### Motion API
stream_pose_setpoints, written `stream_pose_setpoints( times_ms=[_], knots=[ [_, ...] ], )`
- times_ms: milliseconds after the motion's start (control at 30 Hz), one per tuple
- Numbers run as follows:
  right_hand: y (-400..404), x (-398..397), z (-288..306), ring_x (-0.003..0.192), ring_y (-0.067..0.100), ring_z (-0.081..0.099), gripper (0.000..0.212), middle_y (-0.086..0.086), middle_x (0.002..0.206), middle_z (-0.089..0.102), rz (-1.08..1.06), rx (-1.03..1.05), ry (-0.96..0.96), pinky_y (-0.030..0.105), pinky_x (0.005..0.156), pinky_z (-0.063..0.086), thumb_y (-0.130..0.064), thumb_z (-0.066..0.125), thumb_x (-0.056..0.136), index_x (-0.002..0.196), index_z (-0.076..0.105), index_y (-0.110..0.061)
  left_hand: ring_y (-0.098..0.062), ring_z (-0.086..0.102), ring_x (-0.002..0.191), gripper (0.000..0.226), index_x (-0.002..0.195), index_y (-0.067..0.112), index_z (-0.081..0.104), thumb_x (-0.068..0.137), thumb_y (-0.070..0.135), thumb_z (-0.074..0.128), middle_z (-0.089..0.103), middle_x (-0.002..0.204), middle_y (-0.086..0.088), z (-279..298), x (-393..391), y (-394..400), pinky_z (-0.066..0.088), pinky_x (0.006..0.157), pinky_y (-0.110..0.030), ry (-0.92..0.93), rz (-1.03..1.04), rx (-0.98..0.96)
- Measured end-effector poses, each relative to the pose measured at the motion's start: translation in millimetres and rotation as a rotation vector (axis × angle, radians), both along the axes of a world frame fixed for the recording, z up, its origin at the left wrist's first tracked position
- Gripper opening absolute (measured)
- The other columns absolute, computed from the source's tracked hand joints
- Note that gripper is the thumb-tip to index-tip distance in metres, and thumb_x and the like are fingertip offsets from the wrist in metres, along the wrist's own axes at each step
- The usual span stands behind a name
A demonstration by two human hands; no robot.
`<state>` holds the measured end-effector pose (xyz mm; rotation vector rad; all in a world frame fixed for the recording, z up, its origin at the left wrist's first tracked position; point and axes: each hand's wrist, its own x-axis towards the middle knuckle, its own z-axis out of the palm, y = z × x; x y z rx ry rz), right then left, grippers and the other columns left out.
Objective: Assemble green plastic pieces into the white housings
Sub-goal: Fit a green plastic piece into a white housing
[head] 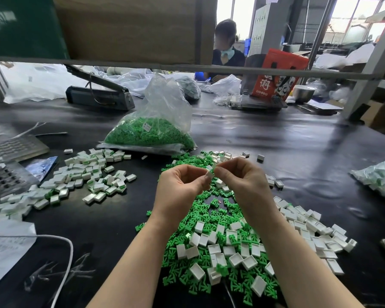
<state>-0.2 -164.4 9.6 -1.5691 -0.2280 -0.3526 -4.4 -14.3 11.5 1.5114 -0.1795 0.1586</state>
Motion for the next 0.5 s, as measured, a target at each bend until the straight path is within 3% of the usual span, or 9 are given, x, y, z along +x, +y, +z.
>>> stream_pose_setpoints(
  times_ms=[133,233,300,433,500],
  knots=[
    [-3,0,2,0.069,0.009,0.062,0.005,0.002,0.076,0.068,0.011,-0.081,-0.003,0.019,0.064,0.050,-0.008,0.073,0.085,0.085,0.069,-0.012,-0.017,0.068,0.067,0.011,0.086,0.003,0.074,0.078,0.009,0.078,0.074,0.076,-0.014,1,-2,2,0.056,0.064,-0.023,-0.026,0.008,0.005],
    [-5,0,2,0.076,0.028,0.064,0.006,0.016,0.084,0.068,0.038,-0.172,0.035,0.035,0.070,0.055,-0.009,0.070,0.088,0.089,0.064,-0.010,-0.013,0.069,0.067,0.006,0.086,0.007,0.075,0.080,0.007,0.077,0.074,0.074,-0.008,1,-1,4,0.057,0.065,-0.022,-0.058,0.020,0.090],
    [-6,1,2,0.080,0.033,0.066,0.004,0.016,0.083,0.068,0.043,-0.297,0.048,0.043,0.075,0.055,-0.011,0.066,0.092,0.091,0.062,-0.010,-0.010,0.069,0.068,0.005,0.086,0.010,0.076,0.081,0.008,0.077,0.075,0.074,-0.003,0,0,5,0.057,0.067,-0.023,-0.073,0.026,0.151],
    [-10,1,-1,0.055,0.017,0.053,0.021,0.001,0.066,0.062,0.003,-0.724,0.002,0.033,0.055,0.045,-0.023,0.058,0.097,0.076,0.055,-0.026,-0.008,0.068,0.068,0.004,0.086,0.014,0.074,0.084,0.010,0.075,0.074,0.074,0.001,-4,1,4,0.058,0.069,-0.026,-0.087,0.034,0.295],
    [-11,0,-1,0.053,0.010,0.046,0.025,-0.005,0.063,0.057,0.021,-0.777,0.002,0.034,0.055,0.040,-0.023,0.054,0.099,0.074,0.054,-0.024,-0.015,0.068,0.072,0.003,0.086,0.015,0.074,0.085,0.012,0.074,0.073,0.075,-0.001,-5,1,3,0.058,0.070,-0.031,-0.086,0.038,0.349]
  ],
)
